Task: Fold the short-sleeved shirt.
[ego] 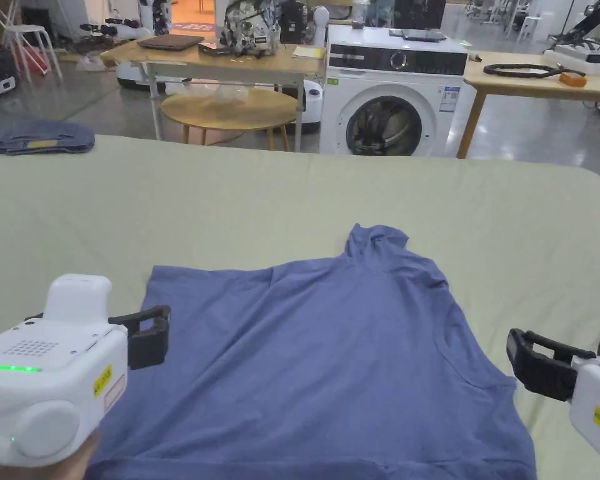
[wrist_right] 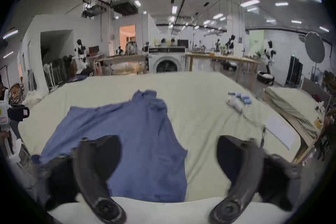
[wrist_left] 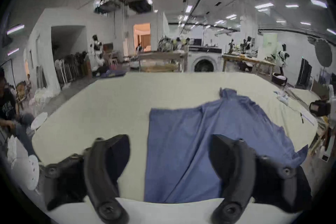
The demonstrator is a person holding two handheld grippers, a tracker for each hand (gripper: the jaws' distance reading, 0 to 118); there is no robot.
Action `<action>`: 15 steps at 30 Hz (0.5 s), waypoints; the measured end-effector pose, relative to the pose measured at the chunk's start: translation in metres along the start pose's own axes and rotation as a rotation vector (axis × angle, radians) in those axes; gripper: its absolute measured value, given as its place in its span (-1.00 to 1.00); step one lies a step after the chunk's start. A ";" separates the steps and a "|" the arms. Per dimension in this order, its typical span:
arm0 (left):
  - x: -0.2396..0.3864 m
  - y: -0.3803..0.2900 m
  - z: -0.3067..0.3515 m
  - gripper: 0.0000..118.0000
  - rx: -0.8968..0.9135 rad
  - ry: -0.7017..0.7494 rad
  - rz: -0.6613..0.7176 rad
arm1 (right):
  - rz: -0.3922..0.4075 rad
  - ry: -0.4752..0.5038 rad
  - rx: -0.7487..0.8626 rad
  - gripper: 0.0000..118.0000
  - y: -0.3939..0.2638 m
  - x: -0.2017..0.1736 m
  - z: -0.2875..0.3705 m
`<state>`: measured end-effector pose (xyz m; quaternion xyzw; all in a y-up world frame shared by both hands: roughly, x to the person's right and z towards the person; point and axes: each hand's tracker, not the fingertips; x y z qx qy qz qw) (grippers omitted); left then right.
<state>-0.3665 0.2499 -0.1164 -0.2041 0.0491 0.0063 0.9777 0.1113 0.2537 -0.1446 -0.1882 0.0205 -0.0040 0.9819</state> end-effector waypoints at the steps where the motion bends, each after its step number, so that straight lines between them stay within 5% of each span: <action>1: 0.006 0.003 -0.002 -0.81 0.005 -0.010 -0.002 | -0.006 0.004 -0.001 -0.49 0.005 -0.005 0.000; 2: 0.010 0.004 -0.005 -1.00 0.010 -0.011 -0.010 | -0.005 -0.005 0.002 -1.00 0.007 -0.009 -0.002; 12: 0.022 0.008 -0.010 -1.00 0.031 -0.033 -0.015 | 0.029 0.027 0.040 -1.00 0.018 -0.025 0.005; 15: 0.021 0.008 -0.010 -1.00 0.032 -0.020 -0.021 | 0.015 0.040 0.037 -0.82 0.018 -0.018 0.007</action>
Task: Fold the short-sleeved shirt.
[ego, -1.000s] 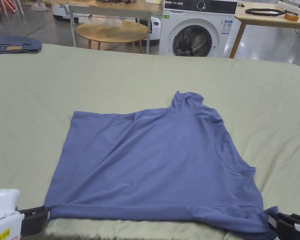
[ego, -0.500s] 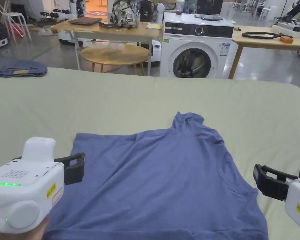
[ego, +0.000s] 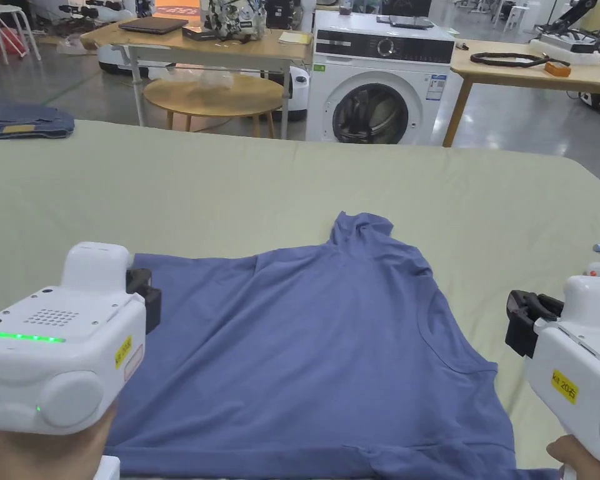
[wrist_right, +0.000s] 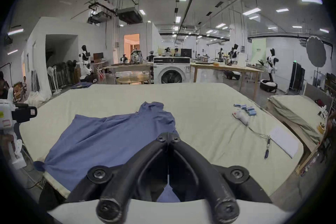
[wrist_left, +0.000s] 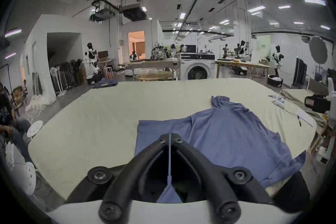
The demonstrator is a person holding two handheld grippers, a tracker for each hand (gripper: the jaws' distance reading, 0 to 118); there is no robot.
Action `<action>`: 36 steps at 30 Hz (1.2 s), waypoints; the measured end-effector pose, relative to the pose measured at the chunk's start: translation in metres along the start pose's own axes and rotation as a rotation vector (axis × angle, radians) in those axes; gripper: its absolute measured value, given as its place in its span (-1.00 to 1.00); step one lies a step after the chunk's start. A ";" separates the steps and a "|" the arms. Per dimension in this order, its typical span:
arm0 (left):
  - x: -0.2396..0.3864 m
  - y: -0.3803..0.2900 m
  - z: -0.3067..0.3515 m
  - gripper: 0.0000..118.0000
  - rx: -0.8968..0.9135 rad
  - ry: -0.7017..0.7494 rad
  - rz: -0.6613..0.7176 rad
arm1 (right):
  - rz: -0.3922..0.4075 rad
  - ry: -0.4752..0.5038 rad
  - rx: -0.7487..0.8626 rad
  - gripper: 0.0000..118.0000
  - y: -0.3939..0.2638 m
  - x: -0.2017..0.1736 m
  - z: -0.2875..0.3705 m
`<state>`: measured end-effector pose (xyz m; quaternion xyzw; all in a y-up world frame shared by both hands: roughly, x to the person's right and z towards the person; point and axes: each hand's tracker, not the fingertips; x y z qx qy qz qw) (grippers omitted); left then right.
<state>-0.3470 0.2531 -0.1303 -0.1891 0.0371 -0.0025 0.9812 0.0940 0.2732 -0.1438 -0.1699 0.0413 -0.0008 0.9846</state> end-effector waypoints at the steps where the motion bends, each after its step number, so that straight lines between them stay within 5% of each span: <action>1: -0.001 -0.001 0.001 -1.00 0.000 0.002 -0.004 | -0.005 0.016 -0.009 -0.67 0.000 0.003 0.004; 2: -0.001 -0.002 0.001 -1.00 -0.001 0.008 -0.009 | -0.009 0.029 -0.020 -0.04 -0.003 0.009 0.004; 3: -0.001 -0.004 0.003 -1.00 -0.002 0.012 -0.009 | -0.009 0.026 -0.032 0.87 -0.006 0.013 0.007; 4: -0.002 -0.007 0.004 -1.00 -0.005 0.015 -0.008 | -0.009 0.037 -0.065 1.00 -0.012 0.019 0.009; 13: -0.009 -0.052 0.000 -1.00 -0.109 0.030 0.009 | -0.037 0.064 -0.326 1.00 -0.121 0.080 0.038; 20: -0.008 -0.077 0.007 -1.00 -0.171 0.043 0.014 | -0.067 0.111 -0.415 1.00 -0.176 0.074 0.047; 22: -0.009 -0.081 0.008 -1.00 -0.178 0.049 0.018 | -0.031 0.106 -0.474 0.68 -0.174 0.069 0.033; 23: -0.010 -0.083 0.009 -1.00 -0.178 0.050 0.018 | -0.006 0.094 -0.485 0.21 -0.173 0.068 0.029; 24: -0.011 -0.084 0.010 -1.00 -0.178 0.061 0.018 | 0.007 0.111 -0.496 -0.82 -0.170 0.066 0.025; 25: -0.014 -0.085 0.010 -1.00 -0.185 0.067 0.017 | 0.023 0.127 -0.478 -0.99 -0.168 0.064 0.025; 26: -0.016 -0.086 0.011 -0.94 -0.187 0.070 0.020 | 0.035 0.128 -0.461 -0.99 -0.168 0.064 0.025; 28: -0.023 -0.090 0.015 -0.19 -0.189 0.086 0.025 | 0.049 0.128 -0.450 -0.99 -0.167 0.063 0.022; 29: -0.026 -0.091 0.017 -0.19 -0.190 0.084 0.018 | 0.060 0.142 -0.454 -0.99 -0.164 0.063 0.022; 31: -0.036 -0.095 0.024 0.13 -0.218 0.101 -0.015 | 0.058 0.147 -0.427 -0.99 -0.157 0.061 0.026; 33: -0.049 -0.099 0.034 0.75 -0.224 0.101 -0.008 | 0.039 0.154 -0.401 -0.99 -0.149 0.065 0.029; 36: -0.074 -0.107 0.054 0.75 -0.239 0.111 0.005 | 0.034 0.160 -0.363 -0.99 -0.132 0.062 0.036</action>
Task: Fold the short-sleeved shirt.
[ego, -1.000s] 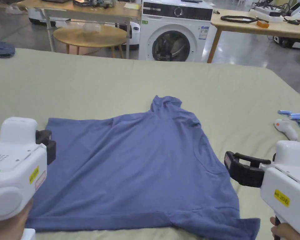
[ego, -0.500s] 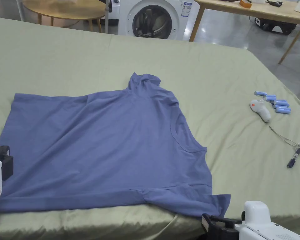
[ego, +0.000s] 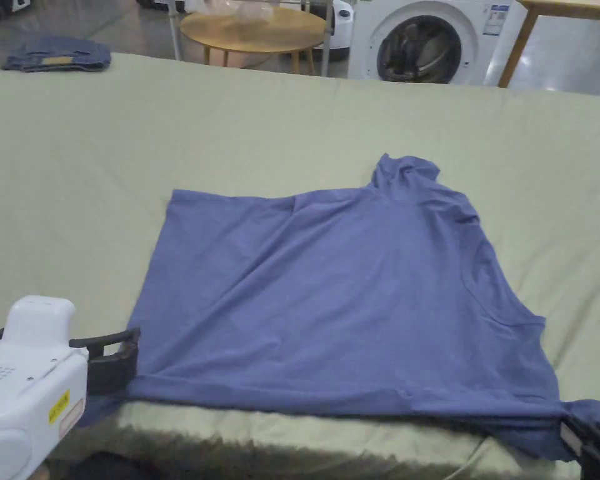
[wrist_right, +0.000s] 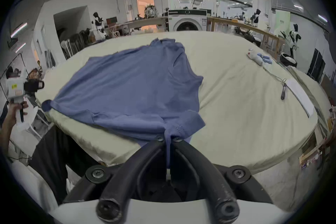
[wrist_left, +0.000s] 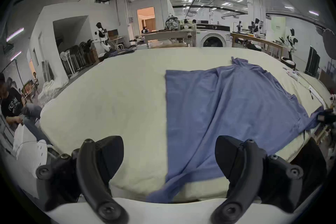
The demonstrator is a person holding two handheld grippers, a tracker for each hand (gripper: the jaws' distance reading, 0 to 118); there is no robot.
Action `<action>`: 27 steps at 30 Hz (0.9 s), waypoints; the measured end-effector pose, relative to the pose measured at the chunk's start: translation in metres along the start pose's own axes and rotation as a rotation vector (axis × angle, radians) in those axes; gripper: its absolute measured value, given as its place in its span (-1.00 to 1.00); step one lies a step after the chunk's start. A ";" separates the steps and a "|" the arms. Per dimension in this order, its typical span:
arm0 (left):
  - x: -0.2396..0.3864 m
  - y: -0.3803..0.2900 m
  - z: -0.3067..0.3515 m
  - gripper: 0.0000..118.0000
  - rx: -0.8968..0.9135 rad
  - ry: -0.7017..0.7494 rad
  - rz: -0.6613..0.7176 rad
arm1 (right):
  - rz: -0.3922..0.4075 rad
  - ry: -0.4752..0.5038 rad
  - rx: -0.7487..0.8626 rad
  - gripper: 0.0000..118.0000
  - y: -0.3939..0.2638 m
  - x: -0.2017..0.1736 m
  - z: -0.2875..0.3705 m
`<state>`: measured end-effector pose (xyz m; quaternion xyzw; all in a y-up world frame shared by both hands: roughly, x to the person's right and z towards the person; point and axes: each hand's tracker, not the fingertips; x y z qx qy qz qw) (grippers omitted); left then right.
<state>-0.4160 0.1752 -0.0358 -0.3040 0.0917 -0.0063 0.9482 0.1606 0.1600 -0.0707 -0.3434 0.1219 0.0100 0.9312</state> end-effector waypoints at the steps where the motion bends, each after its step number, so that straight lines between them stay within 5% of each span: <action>1: -0.008 -0.006 0.004 0.75 0.001 0.006 0.000 | 0.001 0.003 0.009 -0.99 0.005 0.000 0.003; 13: -0.023 -0.065 -0.007 0.73 -0.052 -0.085 -0.195 | -0.008 0.013 0.041 -0.99 0.023 -0.011 0.009; 14: -0.021 -0.066 -0.009 0.64 -0.049 -0.080 -0.197 | -0.012 0.013 0.040 -0.99 0.024 -0.012 0.010; 15: -0.021 -0.066 -0.011 0.29 -0.051 -0.085 -0.203 | -0.015 0.014 0.040 -0.99 0.023 -0.014 0.011; 17: -0.020 -0.066 -0.019 -0.90 -0.085 -0.105 -0.211 | -0.025 0.018 0.034 -0.99 0.021 -0.015 0.011; 27: -0.015 -0.065 -0.003 -1.00 -0.069 -0.190 -0.179 | -0.110 0.068 0.074 -0.99 0.013 -0.002 0.027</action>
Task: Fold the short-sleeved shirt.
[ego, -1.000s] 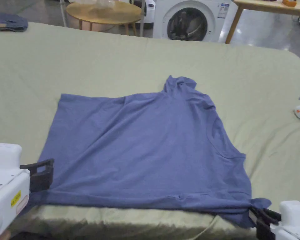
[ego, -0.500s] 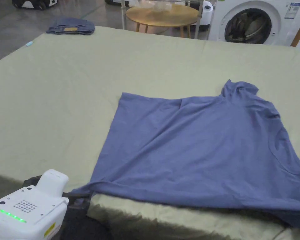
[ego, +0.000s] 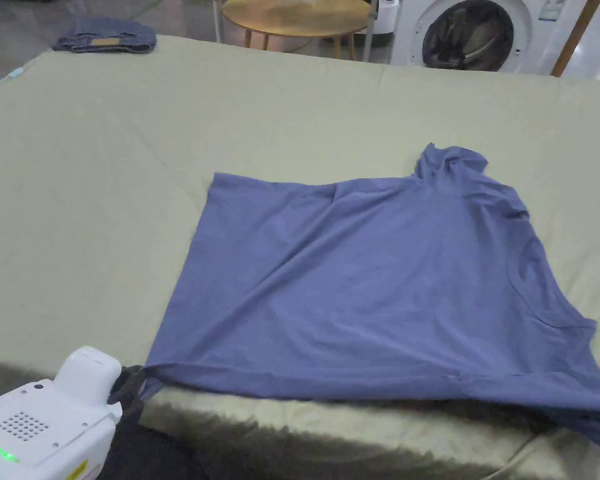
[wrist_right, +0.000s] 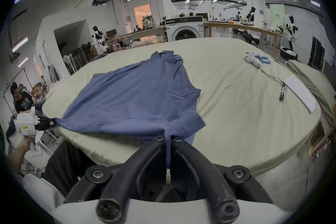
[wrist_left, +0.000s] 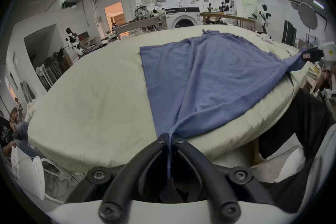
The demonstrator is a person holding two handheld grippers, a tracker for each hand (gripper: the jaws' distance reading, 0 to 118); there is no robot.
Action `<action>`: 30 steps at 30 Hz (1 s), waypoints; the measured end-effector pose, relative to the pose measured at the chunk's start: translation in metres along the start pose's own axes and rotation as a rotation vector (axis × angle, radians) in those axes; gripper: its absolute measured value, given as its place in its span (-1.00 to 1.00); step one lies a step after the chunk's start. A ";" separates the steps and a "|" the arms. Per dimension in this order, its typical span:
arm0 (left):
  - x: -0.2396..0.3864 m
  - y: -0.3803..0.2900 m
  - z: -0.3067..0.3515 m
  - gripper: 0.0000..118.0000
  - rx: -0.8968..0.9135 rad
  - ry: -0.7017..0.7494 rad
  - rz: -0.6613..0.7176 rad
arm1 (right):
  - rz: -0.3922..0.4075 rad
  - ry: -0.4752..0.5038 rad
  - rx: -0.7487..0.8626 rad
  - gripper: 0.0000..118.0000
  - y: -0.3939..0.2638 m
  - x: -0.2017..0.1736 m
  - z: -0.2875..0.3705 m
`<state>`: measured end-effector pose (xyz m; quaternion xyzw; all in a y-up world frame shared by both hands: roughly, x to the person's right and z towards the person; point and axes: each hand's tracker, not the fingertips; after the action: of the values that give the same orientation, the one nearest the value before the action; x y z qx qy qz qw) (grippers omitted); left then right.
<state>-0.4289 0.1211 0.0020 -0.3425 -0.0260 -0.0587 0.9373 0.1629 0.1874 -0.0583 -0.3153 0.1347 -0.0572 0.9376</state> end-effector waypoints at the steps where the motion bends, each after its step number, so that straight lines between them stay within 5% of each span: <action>1: -0.002 0.003 0.006 -1.00 0.024 -0.010 0.021 | 0.000 -0.004 0.018 -0.99 -0.001 -0.001 0.004; 7: -0.002 0.031 0.027 -1.00 0.080 0.011 -0.016 | -0.016 0.044 0.068 -0.99 0.013 0.006 0.013; 15: -0.009 0.086 0.011 -1.00 0.121 0.013 -0.030 | 0.090 0.019 0.045 -0.99 0.065 0.007 -0.001; 25: -0.041 0.174 -0.068 -1.00 0.076 0.023 0.047 | 0.228 -0.029 -0.117 -0.99 0.164 0.007 -0.115; 30: -0.046 0.199 -0.119 -1.00 0.009 0.029 0.051 | 0.229 -0.048 -0.197 -0.99 0.199 0.009 -0.185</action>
<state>-0.4485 0.1994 -0.2200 -0.3380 -0.0038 -0.0395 0.9403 0.1228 0.2376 -0.3226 -0.3897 0.1522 0.0714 0.9054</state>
